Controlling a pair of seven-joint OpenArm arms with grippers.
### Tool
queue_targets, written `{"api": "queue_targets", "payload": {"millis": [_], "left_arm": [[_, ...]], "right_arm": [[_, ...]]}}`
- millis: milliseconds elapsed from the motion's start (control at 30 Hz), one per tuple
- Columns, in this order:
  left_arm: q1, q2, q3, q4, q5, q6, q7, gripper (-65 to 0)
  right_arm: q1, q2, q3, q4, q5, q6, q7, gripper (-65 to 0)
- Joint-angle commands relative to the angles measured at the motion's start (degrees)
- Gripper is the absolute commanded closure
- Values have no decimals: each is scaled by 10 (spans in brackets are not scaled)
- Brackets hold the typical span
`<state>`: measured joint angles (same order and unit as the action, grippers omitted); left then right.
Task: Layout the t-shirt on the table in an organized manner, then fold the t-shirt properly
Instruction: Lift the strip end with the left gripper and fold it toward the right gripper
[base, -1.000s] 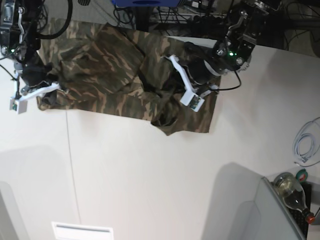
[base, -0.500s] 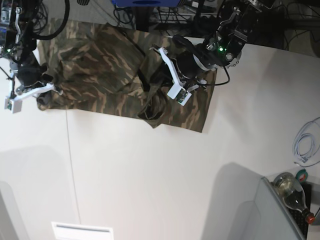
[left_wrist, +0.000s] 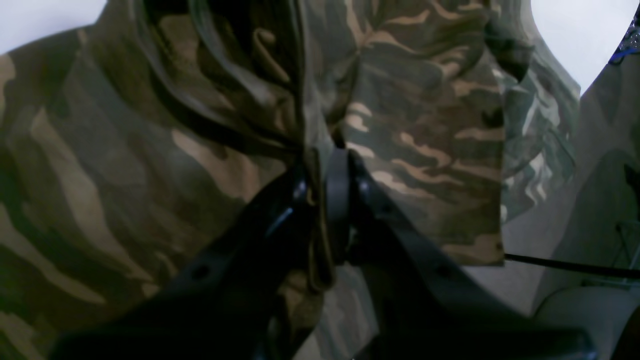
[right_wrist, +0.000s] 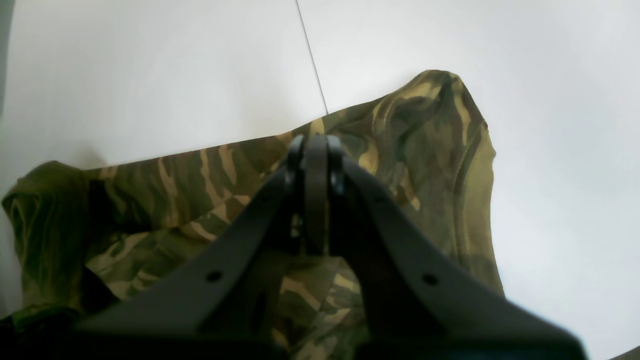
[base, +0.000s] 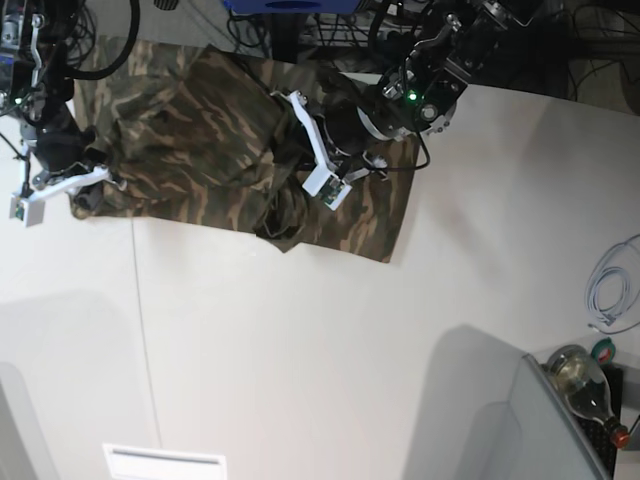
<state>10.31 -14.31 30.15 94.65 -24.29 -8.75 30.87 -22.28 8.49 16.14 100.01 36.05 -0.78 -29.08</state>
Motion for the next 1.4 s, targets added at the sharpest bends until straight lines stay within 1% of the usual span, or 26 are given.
{"api": "queue_targets", "payload": {"millis": [0, 633, 800, 967, 1000, 1033, 1167, 1233, 1367], "left_arm": [[-4, 4, 2, 5, -8, -3, -12, 0], [2, 3, 3, 0, -10, -3, -12, 0], [-4, -9, 41, 2, -8, -3, -12, 0], [-4, -13, 49, 2, -8, -3, -12, 0], [-4, -13, 48, 2, -8, -3, -12, -8], [-4, -13, 47, 2, -8, -3, -12, -56], [-4, -13, 46, 2, -8, -3, -12, -178], [-5, -10, 45, 2, -8, -3, -12, -224], [-12, -8, 49, 3, -11, -3, -12, -296]], "right_arm": [[2, 6, 3, 8, 7, 6, 13, -8], [3, 5, 2, 8, 7, 6, 13, -8], [3, 5, 2, 8, 7, 6, 13, -8], [3, 5, 1, 8, 7, 6, 13, -8], [3, 5, 1, 8, 7, 6, 13, -8], [3, 5, 0, 8, 7, 6, 13, -8], [3, 3, 0, 8, 7, 6, 13, -8], [2, 3, 0, 8, 7, 6, 13, -8], [2, 3, 0, 8, 7, 6, 13, -8]]}}
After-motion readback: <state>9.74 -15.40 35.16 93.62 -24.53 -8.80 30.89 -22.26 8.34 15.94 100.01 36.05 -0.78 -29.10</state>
